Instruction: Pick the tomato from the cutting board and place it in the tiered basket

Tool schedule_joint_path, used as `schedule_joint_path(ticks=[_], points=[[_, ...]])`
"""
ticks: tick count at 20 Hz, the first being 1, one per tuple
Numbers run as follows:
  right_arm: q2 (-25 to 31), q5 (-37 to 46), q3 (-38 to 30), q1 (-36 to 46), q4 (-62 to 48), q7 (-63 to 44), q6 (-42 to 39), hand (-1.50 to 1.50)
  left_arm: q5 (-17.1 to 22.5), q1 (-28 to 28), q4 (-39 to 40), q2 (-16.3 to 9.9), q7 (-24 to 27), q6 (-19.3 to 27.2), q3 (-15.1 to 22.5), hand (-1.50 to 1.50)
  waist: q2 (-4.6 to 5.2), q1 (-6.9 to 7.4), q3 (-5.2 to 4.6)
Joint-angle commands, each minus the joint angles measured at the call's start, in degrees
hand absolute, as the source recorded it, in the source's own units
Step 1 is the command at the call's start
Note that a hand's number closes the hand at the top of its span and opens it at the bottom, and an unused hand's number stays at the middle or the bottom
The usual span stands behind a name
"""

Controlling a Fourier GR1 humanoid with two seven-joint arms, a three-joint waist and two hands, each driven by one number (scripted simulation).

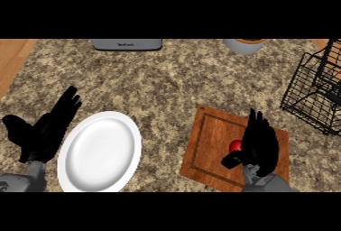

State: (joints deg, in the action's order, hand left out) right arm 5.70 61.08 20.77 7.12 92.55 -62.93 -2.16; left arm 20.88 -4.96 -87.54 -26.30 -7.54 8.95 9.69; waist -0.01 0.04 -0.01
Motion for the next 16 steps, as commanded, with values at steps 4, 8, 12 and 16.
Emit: schedule_joint_path(ticks=[4, 8, 12, 16], points=[[-0.76, 5.72, -3.49, -0.67, -5.25, -0.44, 3.07, -1.5, -1.87, 2.22, -1.5, 1.1, -0.67, -2.24, -1.88, 0.0, -0.01, 0.17, 0.02], [-0.43, 5.32, -5.11, -2.84, -0.37, 0.74, -0.91, -1.5, -1.18, 3.62, -5.56, 0.81, -4.06, -4.06, -4.73, 0.0, -0.07, 0.1, 0.02], [-3.54, 0.05, -7.16, -2.32, -5.09, 2.38, -3.73, 1.5, -5.02, -1.77, 2.2, 5.21, -0.69, -1.87, -2.76, 0.0, 0.08, -0.28, 0.01], [-1.07, 1.16, -5.74, -2.62, -4.88, 3.65, -8.66, 1.5, -5.04, 2.16, -1.17, 5.17, -0.53, -3.15, -3.71, 0.0, 0.0, 0.0, 0.0]])
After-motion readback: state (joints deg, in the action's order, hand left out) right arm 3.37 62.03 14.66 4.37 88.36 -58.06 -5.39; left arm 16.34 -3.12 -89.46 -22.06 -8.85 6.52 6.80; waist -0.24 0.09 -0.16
